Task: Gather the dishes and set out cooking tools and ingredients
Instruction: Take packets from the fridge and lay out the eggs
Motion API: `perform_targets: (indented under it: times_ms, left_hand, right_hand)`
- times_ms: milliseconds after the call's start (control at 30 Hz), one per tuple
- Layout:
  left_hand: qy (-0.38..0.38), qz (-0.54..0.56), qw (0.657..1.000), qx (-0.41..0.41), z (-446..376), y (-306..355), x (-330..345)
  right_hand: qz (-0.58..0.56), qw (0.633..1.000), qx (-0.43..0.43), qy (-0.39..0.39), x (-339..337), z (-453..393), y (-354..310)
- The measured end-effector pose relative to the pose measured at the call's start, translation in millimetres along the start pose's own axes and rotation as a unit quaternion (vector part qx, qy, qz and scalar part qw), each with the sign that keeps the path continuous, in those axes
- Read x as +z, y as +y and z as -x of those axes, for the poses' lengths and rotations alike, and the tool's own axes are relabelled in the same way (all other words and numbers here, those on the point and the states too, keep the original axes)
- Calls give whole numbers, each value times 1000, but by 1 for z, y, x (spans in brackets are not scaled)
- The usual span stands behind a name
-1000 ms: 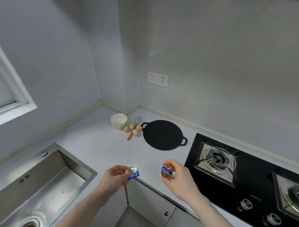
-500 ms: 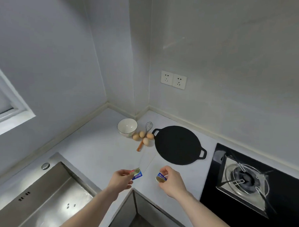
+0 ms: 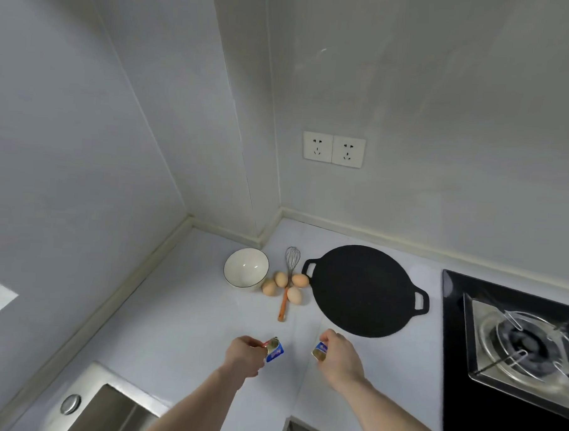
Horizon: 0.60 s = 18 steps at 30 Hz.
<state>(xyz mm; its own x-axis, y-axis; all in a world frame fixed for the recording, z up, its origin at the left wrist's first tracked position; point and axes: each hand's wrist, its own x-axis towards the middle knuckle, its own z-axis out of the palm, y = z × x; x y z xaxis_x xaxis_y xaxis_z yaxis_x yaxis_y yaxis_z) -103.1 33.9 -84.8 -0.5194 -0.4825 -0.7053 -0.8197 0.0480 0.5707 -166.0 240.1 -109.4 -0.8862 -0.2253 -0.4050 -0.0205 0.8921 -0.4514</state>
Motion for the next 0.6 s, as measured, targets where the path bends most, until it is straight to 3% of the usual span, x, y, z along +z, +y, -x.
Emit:
perform_targets:
  times_ms: [233, 600]
  left_hand:
    - [4, -43, 999, 18, -17, -5, -3]
    - [-24, -214, 959, 185, 12, -32, -22]
  right_hand:
    - [9, 1000, 24, 7, 15, -6, -7]
    - [-29, 1000, 7, -4, 0, 49, -7]
